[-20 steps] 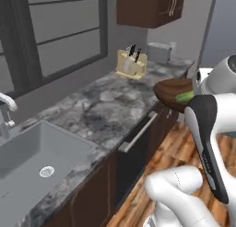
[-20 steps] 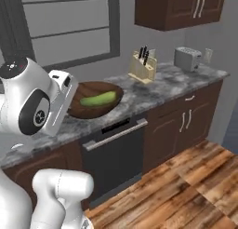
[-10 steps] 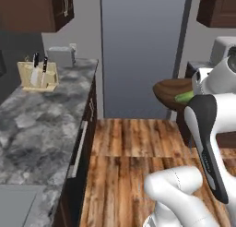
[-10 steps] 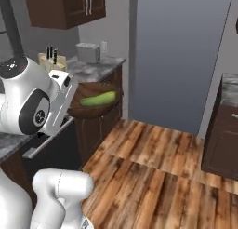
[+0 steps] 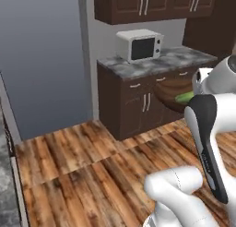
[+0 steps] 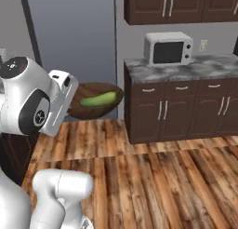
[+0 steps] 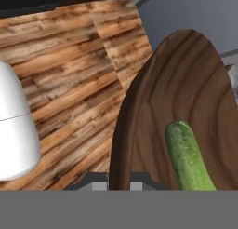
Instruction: Pick the cucumber from the sink and place it in the bowl. Then pick the bowl and place it in the microwave. Then close the microwave door and press the start button.
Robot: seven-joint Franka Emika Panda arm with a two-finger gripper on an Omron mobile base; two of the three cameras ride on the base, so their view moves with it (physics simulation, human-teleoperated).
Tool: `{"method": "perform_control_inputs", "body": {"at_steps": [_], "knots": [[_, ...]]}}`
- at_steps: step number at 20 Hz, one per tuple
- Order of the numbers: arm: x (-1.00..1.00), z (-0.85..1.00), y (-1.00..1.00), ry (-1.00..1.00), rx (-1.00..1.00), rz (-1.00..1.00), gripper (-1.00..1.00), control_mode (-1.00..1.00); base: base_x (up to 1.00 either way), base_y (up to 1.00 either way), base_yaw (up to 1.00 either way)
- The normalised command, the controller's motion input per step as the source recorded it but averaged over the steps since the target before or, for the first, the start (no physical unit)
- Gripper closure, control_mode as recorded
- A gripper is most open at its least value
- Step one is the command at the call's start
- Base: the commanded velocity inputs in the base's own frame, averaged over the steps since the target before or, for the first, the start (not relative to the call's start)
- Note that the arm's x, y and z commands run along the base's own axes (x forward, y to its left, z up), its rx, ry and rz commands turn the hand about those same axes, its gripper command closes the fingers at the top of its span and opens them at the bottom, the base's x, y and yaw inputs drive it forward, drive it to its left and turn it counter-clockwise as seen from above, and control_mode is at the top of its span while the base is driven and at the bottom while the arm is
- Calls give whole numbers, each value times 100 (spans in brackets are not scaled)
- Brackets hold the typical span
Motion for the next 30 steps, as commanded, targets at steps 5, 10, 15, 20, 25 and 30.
{"method": "perform_control_inputs", "body": {"at_steps": [5,10,15,20,25,30], "knots": [[0,0,0,0,0,0,100,100,15,46,-74],[0,0,0,0,0,0,100,100,15,48,-71],[0,0,0,0,0,0,100,100,1,21,-70],[0,0,0,0,0,0,100,100,6,2,-68],[0,0,0,0,0,0,100,100,36,23,-52],[0,0,0,0,0,0,100,100,100,65,-22]]}}
